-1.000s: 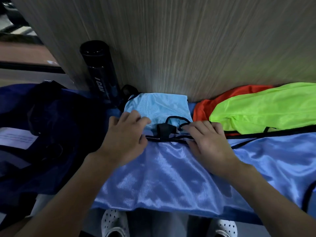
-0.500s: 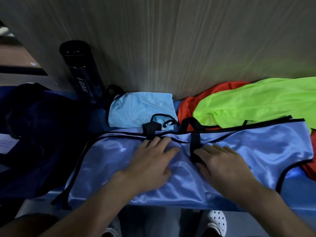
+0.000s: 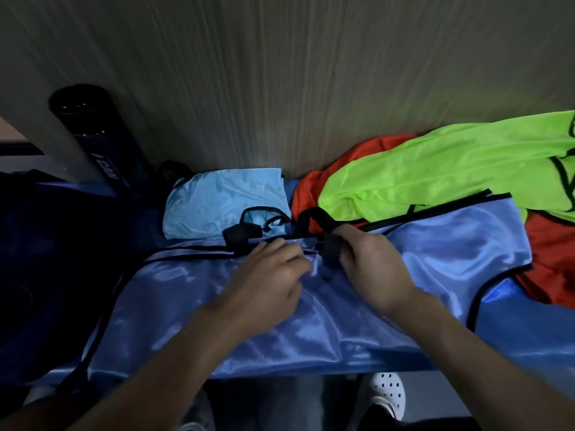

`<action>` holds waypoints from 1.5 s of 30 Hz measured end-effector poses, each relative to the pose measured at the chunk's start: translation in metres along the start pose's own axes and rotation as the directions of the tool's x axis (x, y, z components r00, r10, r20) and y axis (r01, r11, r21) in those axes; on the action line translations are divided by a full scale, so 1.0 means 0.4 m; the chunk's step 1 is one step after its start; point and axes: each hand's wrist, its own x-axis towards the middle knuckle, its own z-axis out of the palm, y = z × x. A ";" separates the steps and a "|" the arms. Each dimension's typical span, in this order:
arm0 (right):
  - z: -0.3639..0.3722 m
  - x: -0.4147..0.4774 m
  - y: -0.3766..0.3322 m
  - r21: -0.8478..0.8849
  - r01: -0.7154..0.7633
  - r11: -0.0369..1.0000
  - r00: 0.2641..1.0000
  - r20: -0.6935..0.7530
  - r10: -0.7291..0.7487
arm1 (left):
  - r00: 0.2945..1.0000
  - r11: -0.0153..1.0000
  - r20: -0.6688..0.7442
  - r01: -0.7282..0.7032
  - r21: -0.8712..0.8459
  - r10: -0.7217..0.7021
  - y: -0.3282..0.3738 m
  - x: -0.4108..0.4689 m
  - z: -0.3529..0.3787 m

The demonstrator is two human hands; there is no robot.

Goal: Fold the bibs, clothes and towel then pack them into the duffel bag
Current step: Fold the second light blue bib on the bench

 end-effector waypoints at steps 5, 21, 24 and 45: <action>-0.001 0.027 0.022 0.540 -0.159 0.826 0.977 -0.036 0.212 | 0.998 0.984 -0.022 -0.057 -0.167 0.054 0.025 0.012 0.006; -0.051 -0.045 0.038 -0.062 0.147 0.987 0.987 -0.064 -0.151 | 0.982 0.983 0.087 0.157 0.096 -0.165 0.043 0.061 0.009; -0.109 -0.050 0.076 -0.150 0.059 0.987 0.968 -0.233 -0.093 | 0.994 0.992 -0.087 0.075 0.103 -0.067 0.081 0.112 -0.016; -0.299 -0.154 0.361 0.053 -0.565 0.823 0.779 -0.295 0.553 | 1.000 0.975 -0.011 0.023 -0.223 -0.026 0.344 0.571 0.088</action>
